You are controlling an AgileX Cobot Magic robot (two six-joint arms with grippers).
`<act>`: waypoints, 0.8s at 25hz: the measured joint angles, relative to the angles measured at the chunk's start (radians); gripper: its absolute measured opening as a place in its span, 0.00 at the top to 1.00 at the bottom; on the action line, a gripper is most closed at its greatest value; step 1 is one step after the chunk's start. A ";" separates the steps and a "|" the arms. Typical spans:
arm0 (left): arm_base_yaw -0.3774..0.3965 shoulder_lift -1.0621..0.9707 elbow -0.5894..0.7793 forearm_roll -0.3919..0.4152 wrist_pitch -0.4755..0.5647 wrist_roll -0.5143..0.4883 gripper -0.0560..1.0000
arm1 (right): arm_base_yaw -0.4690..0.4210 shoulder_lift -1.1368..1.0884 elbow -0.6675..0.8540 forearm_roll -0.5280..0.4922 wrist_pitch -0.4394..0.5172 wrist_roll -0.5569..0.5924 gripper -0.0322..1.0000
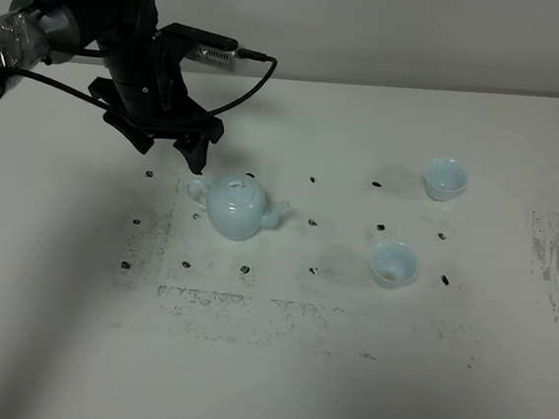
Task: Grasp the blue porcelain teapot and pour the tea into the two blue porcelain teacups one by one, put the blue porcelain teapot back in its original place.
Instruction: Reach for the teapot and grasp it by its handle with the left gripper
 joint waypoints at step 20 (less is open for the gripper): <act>0.000 -0.536 0.350 0.017 0.001 0.030 0.88 | 0.000 -0.001 0.000 0.000 0.000 0.000 0.41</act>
